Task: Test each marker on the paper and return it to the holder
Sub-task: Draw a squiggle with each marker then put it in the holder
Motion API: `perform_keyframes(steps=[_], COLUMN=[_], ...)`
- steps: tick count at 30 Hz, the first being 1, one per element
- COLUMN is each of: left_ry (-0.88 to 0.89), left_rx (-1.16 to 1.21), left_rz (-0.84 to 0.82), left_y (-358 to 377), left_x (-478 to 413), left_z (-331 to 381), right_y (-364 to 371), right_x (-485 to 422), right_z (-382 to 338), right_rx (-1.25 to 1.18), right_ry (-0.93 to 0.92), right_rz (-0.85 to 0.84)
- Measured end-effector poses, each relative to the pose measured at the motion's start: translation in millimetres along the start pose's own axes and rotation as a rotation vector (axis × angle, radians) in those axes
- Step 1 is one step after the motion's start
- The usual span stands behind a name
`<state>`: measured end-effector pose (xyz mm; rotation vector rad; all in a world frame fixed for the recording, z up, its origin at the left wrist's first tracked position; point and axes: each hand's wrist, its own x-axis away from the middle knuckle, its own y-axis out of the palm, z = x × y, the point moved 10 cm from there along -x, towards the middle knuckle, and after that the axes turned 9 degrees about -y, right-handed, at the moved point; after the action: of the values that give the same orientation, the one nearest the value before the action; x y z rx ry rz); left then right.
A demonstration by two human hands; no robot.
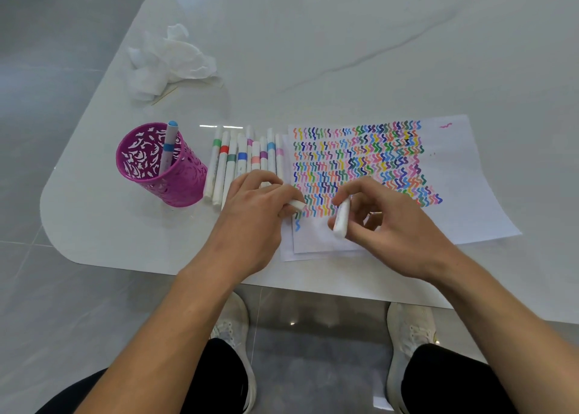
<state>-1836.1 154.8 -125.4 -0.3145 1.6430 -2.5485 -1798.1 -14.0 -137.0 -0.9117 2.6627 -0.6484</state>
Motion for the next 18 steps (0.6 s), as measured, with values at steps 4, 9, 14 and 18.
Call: perform_keyframes(steps=[4, 9, 14, 18], left_ry=[0.006, 0.064, 0.145, 0.156], left_rx=[0.014, -0.019, -0.069, -0.101], left_rz=[-0.013, -0.045, -0.035, -0.057], left_y=[-1.0, 1.5, 1.1, 6.9], left_x=[0.2, 0.3, -0.3, -0.3], left_z=[-2.8, -1.2, 2.4, 2.9], right_y=[11.2, 21.3, 29.0, 29.8], right_x=[1.7, 0.4, 0.7, 0.0], right_z=[0.5, 0.5, 3.4, 3.5], right_rx=[-0.109, -0.246, -0.298, -0.293], right_ry=[0.047, 0.094, 0.100, 0.098], right_rz=[0.059, 0.121, 0.170, 0.213])
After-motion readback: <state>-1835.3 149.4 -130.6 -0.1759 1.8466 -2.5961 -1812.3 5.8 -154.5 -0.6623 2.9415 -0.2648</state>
